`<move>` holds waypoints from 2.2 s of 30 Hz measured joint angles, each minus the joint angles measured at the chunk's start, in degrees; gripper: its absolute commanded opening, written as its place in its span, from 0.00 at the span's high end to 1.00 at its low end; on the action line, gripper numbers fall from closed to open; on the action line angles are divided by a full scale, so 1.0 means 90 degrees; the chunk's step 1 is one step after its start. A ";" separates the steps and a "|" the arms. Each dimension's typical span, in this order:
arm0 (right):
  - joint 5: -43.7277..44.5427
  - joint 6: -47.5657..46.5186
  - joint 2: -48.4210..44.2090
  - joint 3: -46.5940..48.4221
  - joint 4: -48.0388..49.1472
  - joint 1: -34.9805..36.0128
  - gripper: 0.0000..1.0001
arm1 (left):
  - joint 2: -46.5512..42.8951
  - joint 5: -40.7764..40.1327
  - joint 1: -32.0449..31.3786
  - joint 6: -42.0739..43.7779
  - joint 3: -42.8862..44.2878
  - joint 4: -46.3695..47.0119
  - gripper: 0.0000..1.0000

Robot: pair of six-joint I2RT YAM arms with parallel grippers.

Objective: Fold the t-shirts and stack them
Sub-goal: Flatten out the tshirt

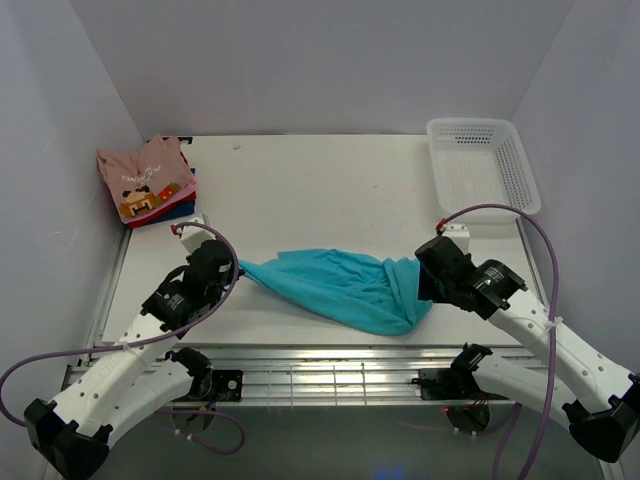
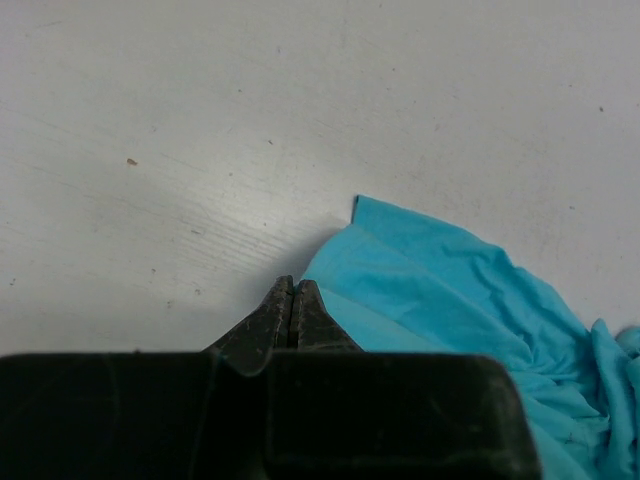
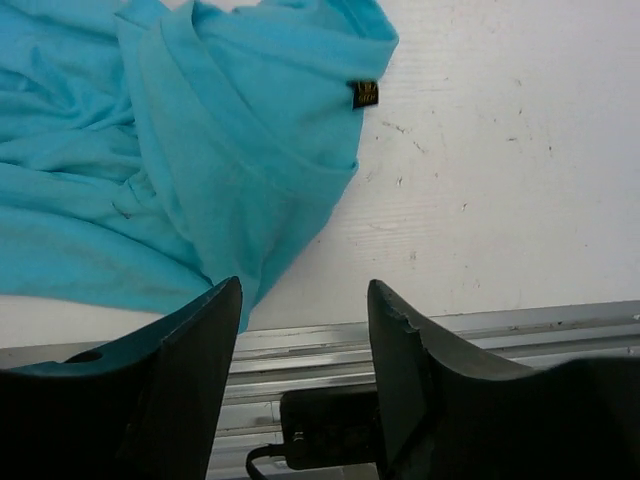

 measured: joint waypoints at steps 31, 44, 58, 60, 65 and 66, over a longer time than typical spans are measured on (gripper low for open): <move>0.0253 -0.1807 0.2642 -0.0568 0.4301 -0.0352 0.65 | -0.0291 0.0155 0.0000 -0.0063 -0.0049 -0.0202 1.00; 0.0602 -0.1350 0.1608 -0.0124 0.2708 -0.0350 0.92 | -0.0418 0.0155 0.0000 -0.0066 -0.0046 -0.0211 1.00; 0.0874 0.0522 0.0648 0.0335 -0.0753 -0.0153 0.92 | -0.0432 0.0180 0.0000 -0.0063 -0.0046 -0.0211 1.00; 0.0719 0.0850 0.0491 0.0209 -0.1054 -0.0015 0.72 | -0.0457 0.0185 0.0000 -0.0063 -0.0046 -0.0214 1.00; 0.0612 0.1265 0.0032 -0.0002 -0.1447 0.0175 0.55 | -0.0398 0.0209 0.0000 -0.0051 -0.0046 -0.0189 1.00; 0.0639 0.1292 0.0036 0.0000 -0.1479 0.0187 0.55 | -0.0342 0.0214 0.0000 -0.0041 -0.0046 -0.0175 1.00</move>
